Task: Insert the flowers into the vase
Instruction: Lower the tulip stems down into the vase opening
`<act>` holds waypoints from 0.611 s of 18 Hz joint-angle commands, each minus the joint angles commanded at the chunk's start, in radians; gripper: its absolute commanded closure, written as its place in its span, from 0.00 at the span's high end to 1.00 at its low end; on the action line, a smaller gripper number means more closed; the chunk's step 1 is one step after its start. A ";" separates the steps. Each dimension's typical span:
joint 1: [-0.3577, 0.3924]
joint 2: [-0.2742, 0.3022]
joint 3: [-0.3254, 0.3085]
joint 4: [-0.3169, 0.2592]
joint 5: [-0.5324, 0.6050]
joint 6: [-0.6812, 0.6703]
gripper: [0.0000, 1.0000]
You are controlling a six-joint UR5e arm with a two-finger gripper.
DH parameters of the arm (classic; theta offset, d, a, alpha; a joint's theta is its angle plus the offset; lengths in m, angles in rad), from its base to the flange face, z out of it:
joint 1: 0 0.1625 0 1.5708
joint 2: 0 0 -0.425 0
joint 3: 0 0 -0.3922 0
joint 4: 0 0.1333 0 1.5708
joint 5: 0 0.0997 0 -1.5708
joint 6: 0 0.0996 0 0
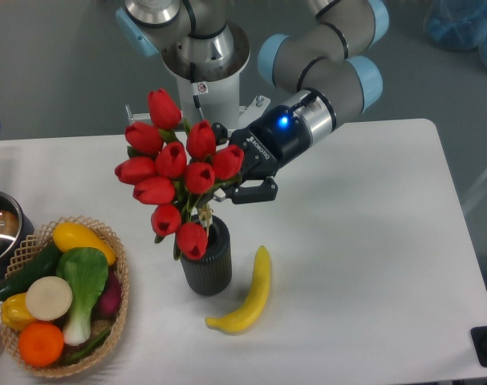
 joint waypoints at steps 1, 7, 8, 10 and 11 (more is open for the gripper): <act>0.002 -0.005 0.000 0.000 0.002 0.000 0.28; -0.008 -0.023 -0.005 0.000 0.002 0.002 0.28; -0.009 -0.026 -0.006 0.000 0.002 0.003 0.28; -0.011 -0.041 -0.008 0.000 0.002 0.032 0.28; -0.011 -0.044 -0.011 0.000 0.002 0.043 0.28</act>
